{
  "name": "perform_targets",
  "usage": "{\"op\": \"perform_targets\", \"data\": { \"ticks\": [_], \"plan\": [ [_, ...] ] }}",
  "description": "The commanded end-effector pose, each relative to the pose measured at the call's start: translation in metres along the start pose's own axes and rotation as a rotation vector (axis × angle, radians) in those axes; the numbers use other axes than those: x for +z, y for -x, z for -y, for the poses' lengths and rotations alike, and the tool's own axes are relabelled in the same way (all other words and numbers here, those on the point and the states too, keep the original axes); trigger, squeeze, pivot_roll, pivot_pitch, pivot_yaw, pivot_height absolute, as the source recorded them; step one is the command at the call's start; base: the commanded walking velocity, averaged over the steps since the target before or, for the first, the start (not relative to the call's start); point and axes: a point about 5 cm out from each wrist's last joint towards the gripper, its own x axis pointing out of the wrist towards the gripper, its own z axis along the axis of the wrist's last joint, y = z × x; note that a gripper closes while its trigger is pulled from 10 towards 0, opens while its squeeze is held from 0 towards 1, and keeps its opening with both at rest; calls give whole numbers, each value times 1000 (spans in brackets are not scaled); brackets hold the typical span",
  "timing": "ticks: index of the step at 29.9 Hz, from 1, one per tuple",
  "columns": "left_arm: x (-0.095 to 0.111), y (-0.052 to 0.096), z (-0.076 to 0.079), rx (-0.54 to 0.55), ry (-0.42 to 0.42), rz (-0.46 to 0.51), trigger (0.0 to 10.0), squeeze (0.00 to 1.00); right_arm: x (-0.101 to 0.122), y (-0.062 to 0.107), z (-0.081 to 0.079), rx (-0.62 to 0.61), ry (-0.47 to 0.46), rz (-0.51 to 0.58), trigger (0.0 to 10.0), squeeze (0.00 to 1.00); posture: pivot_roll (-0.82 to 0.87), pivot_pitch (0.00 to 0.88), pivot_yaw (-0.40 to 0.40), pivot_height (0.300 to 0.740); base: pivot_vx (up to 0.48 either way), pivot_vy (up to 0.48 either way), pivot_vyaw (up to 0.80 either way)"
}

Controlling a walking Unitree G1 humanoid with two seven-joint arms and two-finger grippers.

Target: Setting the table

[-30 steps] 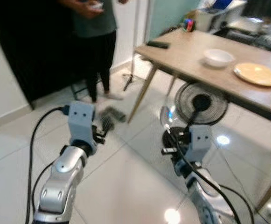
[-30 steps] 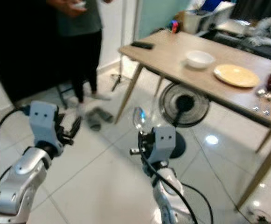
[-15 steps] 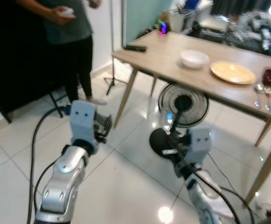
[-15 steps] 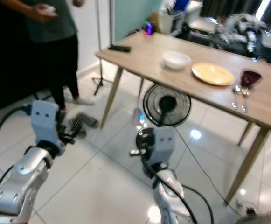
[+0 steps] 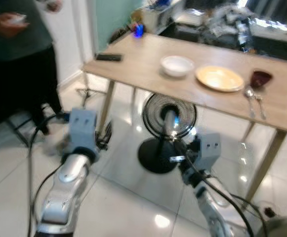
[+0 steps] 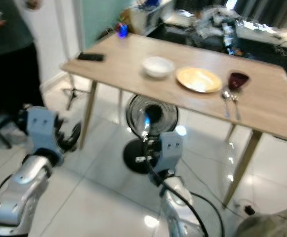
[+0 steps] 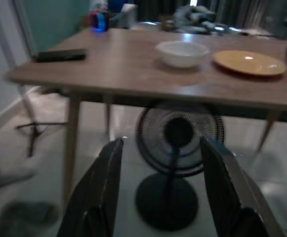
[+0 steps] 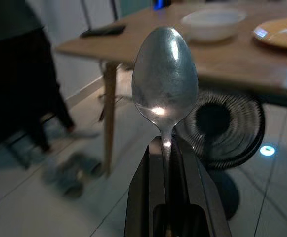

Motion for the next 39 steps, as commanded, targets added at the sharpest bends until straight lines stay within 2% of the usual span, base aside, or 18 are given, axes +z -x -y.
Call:
{"op": "perform_targets", "data": {
  "ticks": [1, 16, 19, 21, 29, 39],
  "plan": [
    [-7, 4, -8, 32, -15, -29, 10000, 0, -3, 1, -6, 17, -9, -9, 10000, 0, -5, 0, 50, 740, 480, 0, -800],
    [-7, 3, -8, 31, -16, -29, 10000, 0, -1, 0, -6, 12, -9, 2, 10000, 0, -2, 0, 52, 740, 480, 0, -800],
    [-7, 3, -8, 31, -16, -29, 10000, 0, 4, -3, -6, 10, -15, 24, 10000, 0, 0, 0, 53, 740, 480, 0, 0],
    [-7, 3, -8, 31, -17, -29, 10000, 0, 15, -7, -8, 15, -29, 74, 10000, 0, 2, 0, 55, 740, 480, 0, 0],
    [-6, 3, -9, 29, -19, -28, 10000, 0, 32, -15, -14, 58, -30, 128, 10000, 0, 4, 0, 56, 740, 480, 0, 0],
    [-6, 3, -8, 32, -21, -28, 10000, 0, 30, -18, -21, 101, -17, 116, 10000, 0, 10, 0, 53, 740, 480, 0, 0]
  ]
}}
